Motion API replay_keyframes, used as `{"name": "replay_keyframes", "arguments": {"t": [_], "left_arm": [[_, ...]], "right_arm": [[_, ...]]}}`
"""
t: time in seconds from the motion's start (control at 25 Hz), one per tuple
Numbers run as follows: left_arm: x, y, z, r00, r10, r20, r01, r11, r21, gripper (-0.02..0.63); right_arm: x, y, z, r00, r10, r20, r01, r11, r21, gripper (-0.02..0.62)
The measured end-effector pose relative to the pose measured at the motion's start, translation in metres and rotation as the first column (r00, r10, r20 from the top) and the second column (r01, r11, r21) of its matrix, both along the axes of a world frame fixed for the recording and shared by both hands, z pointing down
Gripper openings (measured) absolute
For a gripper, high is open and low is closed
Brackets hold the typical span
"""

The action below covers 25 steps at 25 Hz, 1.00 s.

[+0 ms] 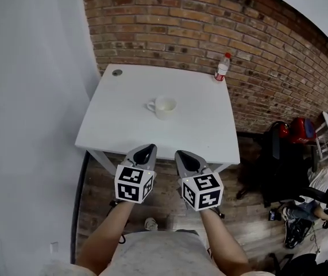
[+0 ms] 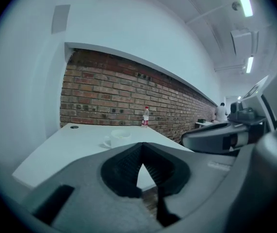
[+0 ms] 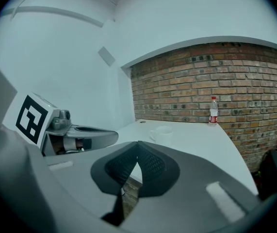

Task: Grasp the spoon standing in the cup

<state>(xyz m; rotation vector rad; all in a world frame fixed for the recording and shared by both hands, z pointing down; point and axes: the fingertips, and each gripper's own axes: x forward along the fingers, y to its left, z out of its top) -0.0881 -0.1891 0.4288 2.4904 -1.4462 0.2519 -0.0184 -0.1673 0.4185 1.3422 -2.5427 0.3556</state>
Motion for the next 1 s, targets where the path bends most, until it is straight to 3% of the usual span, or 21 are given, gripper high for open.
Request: {"name": "replay_keyframes", "arguments": {"t": [0.56, 1.0], "left_arm": [[0.003, -0.072, 0.013, 0.984, 0.121, 0.130, -0.124, 0.992, 0.017, -0.005], [0.014, -0.145, 0.038, 0.951, 0.180, 0.252, -0.190, 0.982, 0.015, 0.021]], "right_arm": [[0.001, -0.056, 0.002, 0.997, 0.065, 0.030, -0.065, 0.998, 0.000, 0.006], [0.008, -0.130, 0.012, 0.998, 0.049, 0.037, -0.049, 0.999, -0.020, 0.006]]}}
